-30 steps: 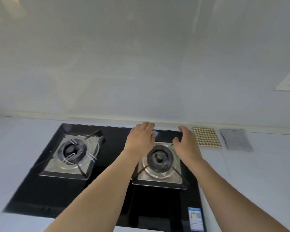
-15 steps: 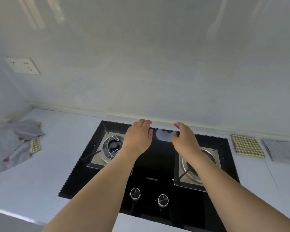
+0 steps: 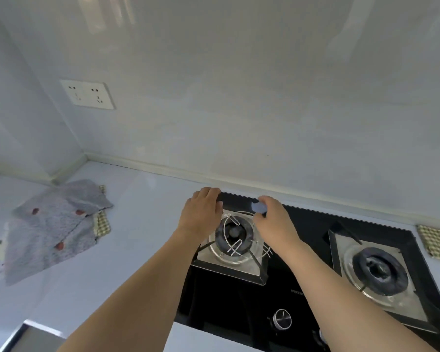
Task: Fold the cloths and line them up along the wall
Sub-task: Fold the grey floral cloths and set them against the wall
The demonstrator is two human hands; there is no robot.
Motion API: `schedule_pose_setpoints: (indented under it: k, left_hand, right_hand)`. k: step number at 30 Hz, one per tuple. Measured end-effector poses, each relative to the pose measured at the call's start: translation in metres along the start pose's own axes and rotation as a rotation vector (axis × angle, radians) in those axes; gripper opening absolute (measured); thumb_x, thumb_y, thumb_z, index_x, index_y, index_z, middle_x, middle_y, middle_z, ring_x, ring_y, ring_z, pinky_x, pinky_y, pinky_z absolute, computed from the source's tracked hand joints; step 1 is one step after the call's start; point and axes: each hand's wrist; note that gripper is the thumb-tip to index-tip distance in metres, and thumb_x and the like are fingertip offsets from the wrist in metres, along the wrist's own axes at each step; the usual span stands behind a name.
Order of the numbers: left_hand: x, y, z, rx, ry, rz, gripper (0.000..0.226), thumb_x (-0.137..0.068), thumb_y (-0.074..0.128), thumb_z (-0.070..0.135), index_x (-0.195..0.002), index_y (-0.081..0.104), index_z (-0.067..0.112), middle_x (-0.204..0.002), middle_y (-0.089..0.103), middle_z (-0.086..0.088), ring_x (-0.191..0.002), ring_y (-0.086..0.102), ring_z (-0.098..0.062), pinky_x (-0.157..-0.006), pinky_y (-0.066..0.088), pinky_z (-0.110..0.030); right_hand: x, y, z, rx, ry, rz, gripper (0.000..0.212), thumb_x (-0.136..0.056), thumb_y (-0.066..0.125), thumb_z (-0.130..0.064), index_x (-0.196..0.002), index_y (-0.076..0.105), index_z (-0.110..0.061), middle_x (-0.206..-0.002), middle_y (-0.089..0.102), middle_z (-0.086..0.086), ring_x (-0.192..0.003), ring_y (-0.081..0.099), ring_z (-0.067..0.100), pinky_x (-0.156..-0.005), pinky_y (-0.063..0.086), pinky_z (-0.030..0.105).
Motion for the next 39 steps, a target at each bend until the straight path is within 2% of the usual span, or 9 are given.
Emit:
schedule_pose_setpoints:
  k: [3,9,13,17,20,25,29,34,39]
  left_hand:
    - [0.007,-0.006,-0.024,0.021,-0.061,0.026,0.039,-0.099,0.04,0.028,-0.137,0.046,0.017,-0.138,0.05,-0.001,-0.122,0.047,-0.023,-0.101,0.039,-0.037]
    - [0.021,-0.028,-0.09,-0.057,-0.101,-0.028,0.04,-0.101,0.038,0.031,-0.14,0.042,0.023,-0.146,0.043,0.004,-0.13,0.044,-0.02,-0.108,0.037,-0.035]
    - [0.02,-0.051,-0.154,-0.053,-0.107,-0.034,0.04,-0.1,0.04,0.027,-0.139,0.044,0.02,-0.142,0.047,0.002,-0.124,0.046,-0.021,-0.1,0.038,-0.035]
    - [0.028,-0.072,-0.237,-0.086,-0.138,-0.142,0.04,-0.099,0.041,0.026,-0.138,0.044,0.02,-0.142,0.045,0.001,-0.126,0.044,-0.023,-0.098,0.039,-0.038]
    - [0.032,-0.087,-0.304,-0.07,-0.196,-0.211,0.04,-0.098,0.041,0.024,-0.137,0.046,0.02,-0.141,0.046,0.0,-0.124,0.046,-0.026,-0.099,0.039,-0.041]
    - [0.05,-0.107,-0.388,-0.004,-0.278,-0.209,0.04,-0.096,0.042,0.022,-0.135,0.049,0.02,-0.135,0.049,-0.003,-0.12,0.048,-0.027,-0.097,0.044,-0.042]
    - [0.063,-0.096,-0.439,0.055,-0.32,-0.155,0.037,-0.097,0.044,0.023,-0.133,0.052,0.019,-0.136,0.047,0.001,-0.116,0.053,-0.023,-0.095,0.047,-0.037]
    - [0.069,-0.054,-0.471,0.074,-0.239,-0.024,0.02,-0.093,0.049,0.018,-0.11,0.06,0.018,-0.109,0.052,0.003,-0.101,0.052,-0.021,-0.069,0.038,-0.027]
    - [0.07,-0.019,-0.485,-0.055,-0.097,0.087,0.03,-0.09,0.056,0.032,-0.116,0.054,0.018,-0.111,0.05,0.001,-0.102,0.045,-0.022,-0.081,0.037,-0.028]
  right_hand:
    - [-0.011,0.02,-0.014,0.007,-0.036,-0.009,0.046,-0.096,0.049,-0.013,-0.141,0.041,-0.019,-0.143,0.045,-0.003,-0.122,0.046,0.011,-0.096,0.033,0.023]
    - [-0.017,0.084,-0.052,-0.021,-0.039,-0.063,0.045,-0.095,0.052,-0.017,-0.139,0.042,-0.023,-0.144,0.045,-0.003,-0.13,0.046,0.018,-0.106,0.038,0.034]
    - [-0.032,0.129,-0.094,0.025,-0.084,-0.07,0.048,-0.093,0.05,-0.016,-0.14,0.042,-0.019,-0.144,0.045,0.0,-0.132,0.043,0.019,-0.11,0.038,0.04]
    - [-0.036,0.199,-0.143,0.003,-0.085,-0.096,0.048,-0.094,0.048,-0.017,-0.141,0.041,-0.019,-0.145,0.042,-0.002,-0.131,0.041,0.017,-0.109,0.035,0.032]
    - [-0.035,0.253,-0.173,-0.012,-0.081,-0.146,0.048,-0.095,0.046,-0.018,-0.142,0.04,-0.019,-0.146,0.04,-0.003,-0.131,0.04,0.016,-0.11,0.034,0.033]
    - [-0.04,0.322,-0.211,0.035,-0.101,-0.24,0.048,-0.096,0.045,-0.017,-0.143,0.04,-0.019,-0.148,0.039,-0.002,-0.133,0.04,0.016,-0.11,0.035,0.033]
    - [-0.058,0.378,-0.23,0.098,-0.172,-0.255,0.043,-0.095,0.046,-0.015,-0.138,0.045,-0.016,-0.141,0.045,0.001,-0.126,0.047,0.019,-0.106,0.038,0.033]
    - [-0.079,0.449,-0.211,0.097,-0.315,-0.278,0.041,-0.092,0.05,-0.015,-0.133,0.05,-0.018,-0.138,0.049,0.0,-0.126,0.047,0.016,-0.106,0.038,0.031]
    - [-0.105,0.49,-0.175,0.067,-0.456,-0.219,0.043,-0.089,0.055,-0.011,-0.131,0.052,-0.019,-0.133,0.052,0.0,-0.123,0.048,0.016,-0.105,0.037,0.028]
Point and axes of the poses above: each hand's wrist, its own x-axis away from the middle knuckle, its own y-axis out of the palm, z = x × y
